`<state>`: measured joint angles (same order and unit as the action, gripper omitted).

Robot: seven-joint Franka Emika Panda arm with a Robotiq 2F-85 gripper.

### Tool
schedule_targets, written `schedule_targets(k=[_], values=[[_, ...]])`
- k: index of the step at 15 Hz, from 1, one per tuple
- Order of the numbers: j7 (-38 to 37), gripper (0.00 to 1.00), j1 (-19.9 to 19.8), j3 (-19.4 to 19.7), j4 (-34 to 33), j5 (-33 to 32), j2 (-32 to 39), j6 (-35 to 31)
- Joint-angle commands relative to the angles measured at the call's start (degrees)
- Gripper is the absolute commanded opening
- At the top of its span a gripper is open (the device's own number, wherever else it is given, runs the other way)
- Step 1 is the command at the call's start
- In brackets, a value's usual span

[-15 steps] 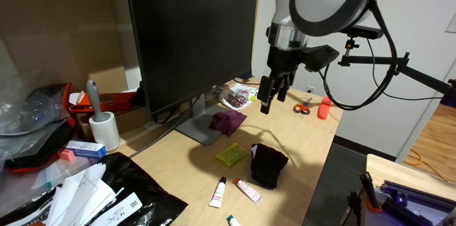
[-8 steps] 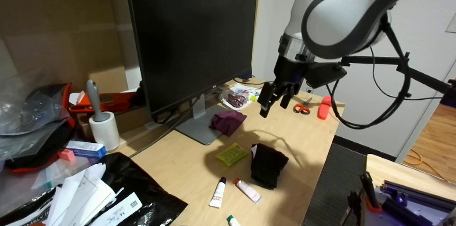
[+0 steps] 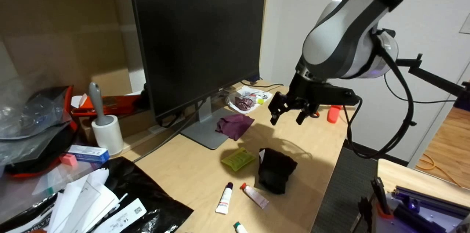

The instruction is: Move the purse to the right

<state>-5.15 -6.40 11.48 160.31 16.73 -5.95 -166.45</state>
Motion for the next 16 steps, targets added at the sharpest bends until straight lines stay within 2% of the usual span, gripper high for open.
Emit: schedule_targets(k=[1, 3, 6, 13, 14, 15, 16], values=[[-2.2, 1.00, 1.3, -1.9, 0.0, 5.0, 8.1, -2.5], [-0.8, 1.00, 2.6, -2.7, 0.0, 9.2, 11.0, -2.0], [3.4, 1.00, 4.0, -6.1, -0.1, 20.2, 13.9, -2.6], [21.1, 1.00, 3.2, -18.2, -0.9, 53.4, 13.4, -10.7], [24.9, 0.75, 3.3, -19.3, -1.1, 58.2, 13.1, -11.3], [28.5, 0.74, 3.7, -20.1, -1.3, 62.9, 13.1, -12.5], [32.5, 0.67, 3.8, -20.8, -1.5, 67.6, 12.9, -13.1]])
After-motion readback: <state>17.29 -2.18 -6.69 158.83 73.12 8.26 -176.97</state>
